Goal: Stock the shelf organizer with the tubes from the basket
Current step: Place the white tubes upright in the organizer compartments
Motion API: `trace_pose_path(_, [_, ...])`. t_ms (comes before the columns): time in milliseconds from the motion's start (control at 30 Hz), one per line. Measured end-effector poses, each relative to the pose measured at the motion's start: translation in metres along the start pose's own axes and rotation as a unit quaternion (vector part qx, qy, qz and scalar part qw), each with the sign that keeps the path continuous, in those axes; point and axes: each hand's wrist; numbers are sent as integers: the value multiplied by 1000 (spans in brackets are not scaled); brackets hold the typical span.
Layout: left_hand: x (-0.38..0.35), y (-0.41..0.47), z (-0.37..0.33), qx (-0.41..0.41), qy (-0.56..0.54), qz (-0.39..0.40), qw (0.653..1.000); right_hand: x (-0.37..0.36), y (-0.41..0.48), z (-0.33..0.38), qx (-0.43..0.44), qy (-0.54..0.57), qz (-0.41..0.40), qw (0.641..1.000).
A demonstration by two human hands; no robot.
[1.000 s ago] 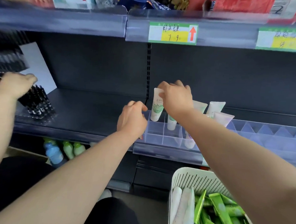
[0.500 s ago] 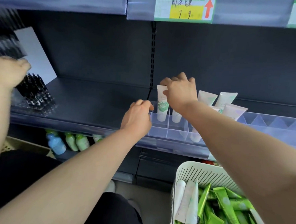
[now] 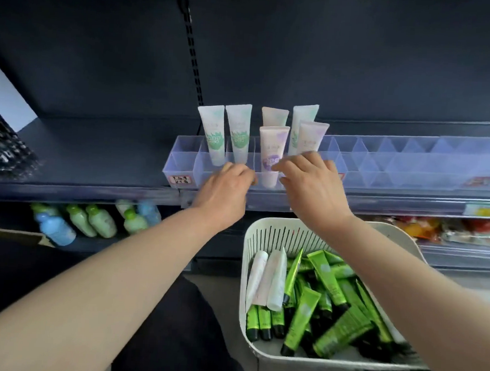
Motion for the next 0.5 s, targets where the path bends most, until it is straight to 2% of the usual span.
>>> trace_pose_path(133, [-37, -6, -42, -13, -47, 29, 998, -2, -72, -42, -81, -6, 90, 993])
trace_pose_path(233, [-70, -11, -72, -3, -51, 99, 994, -5, -119, -73, -142, -18, 184, 972])
trace_pose_path(400, [-116, -15, -111, 55, -14, 243, 968, -12, -170, -105, -239, 21, 350, 906])
trace_pose_path(500, [-134, -18, -124, 84, 8, 287, 954, -21, -193, -108, -276, 63, 426, 859])
Point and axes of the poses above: each hand's wrist, its own y-axis towards the middle knuckle, its own x-axis out of the back of the hand, z = x × y, and after that the axes turned 1 degree about x, right-handed
